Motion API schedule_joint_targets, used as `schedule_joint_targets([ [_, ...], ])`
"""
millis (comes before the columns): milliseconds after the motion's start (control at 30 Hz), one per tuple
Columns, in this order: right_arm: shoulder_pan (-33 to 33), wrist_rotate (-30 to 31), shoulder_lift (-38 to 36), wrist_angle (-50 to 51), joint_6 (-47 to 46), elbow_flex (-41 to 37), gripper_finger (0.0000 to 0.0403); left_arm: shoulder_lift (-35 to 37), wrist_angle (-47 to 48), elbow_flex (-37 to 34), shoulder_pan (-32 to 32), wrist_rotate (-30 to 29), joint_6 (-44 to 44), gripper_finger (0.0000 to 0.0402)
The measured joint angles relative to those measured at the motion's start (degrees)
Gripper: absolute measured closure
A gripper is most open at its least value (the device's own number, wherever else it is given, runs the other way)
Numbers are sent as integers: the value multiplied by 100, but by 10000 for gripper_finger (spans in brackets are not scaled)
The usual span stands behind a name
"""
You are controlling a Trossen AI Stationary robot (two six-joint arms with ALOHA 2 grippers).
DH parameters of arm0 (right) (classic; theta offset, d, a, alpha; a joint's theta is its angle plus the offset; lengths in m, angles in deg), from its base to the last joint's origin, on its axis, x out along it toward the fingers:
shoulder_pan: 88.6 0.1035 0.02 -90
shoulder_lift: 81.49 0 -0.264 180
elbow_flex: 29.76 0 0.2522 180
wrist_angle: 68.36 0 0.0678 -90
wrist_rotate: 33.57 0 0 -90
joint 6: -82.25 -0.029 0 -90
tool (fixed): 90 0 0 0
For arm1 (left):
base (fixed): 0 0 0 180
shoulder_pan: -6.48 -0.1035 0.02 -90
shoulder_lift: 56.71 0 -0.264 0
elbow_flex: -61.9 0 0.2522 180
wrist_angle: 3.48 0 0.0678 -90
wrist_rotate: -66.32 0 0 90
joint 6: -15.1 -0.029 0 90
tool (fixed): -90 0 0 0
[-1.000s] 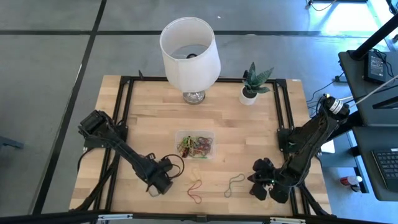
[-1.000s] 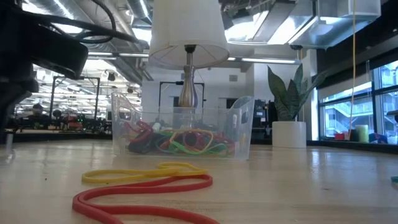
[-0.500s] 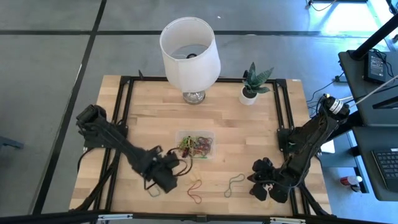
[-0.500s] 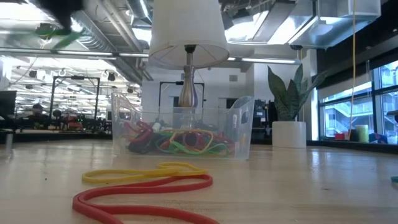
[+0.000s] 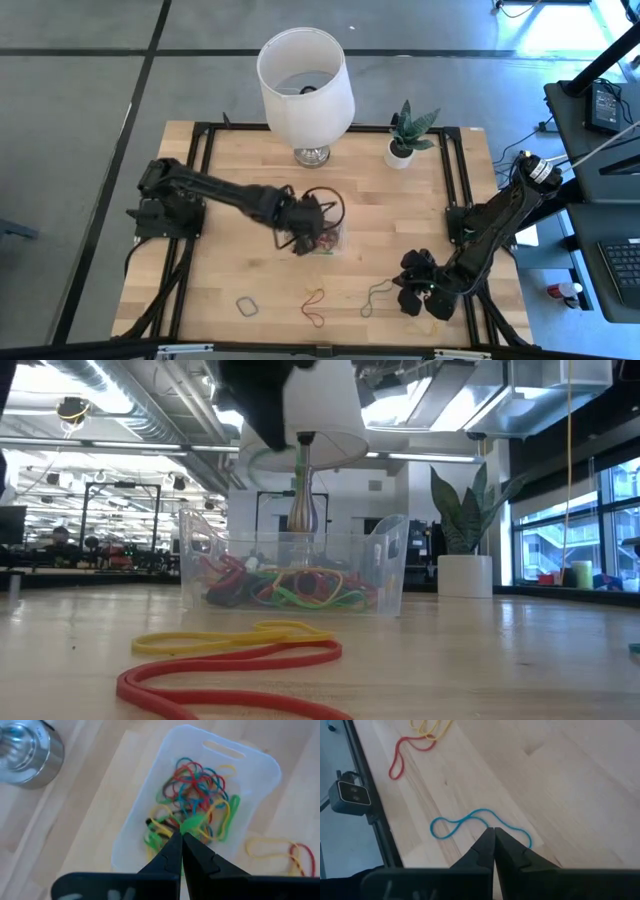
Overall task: Pick and place rubber bands into bin
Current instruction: Put the green rubber band into the transparent bin
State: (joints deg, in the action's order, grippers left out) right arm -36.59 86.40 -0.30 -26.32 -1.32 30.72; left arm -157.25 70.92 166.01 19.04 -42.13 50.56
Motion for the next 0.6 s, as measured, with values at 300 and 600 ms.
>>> schedule_joint_targets([
  [300, -17, 0, 2, -22, 2, 0, 389, -659, -921, 0, -367, 790, -581, 397],
  [600, -16, 0, 2, 37, 10, 0, 389, -1011, -929, 0, -364, 1106, -178, 333],
])
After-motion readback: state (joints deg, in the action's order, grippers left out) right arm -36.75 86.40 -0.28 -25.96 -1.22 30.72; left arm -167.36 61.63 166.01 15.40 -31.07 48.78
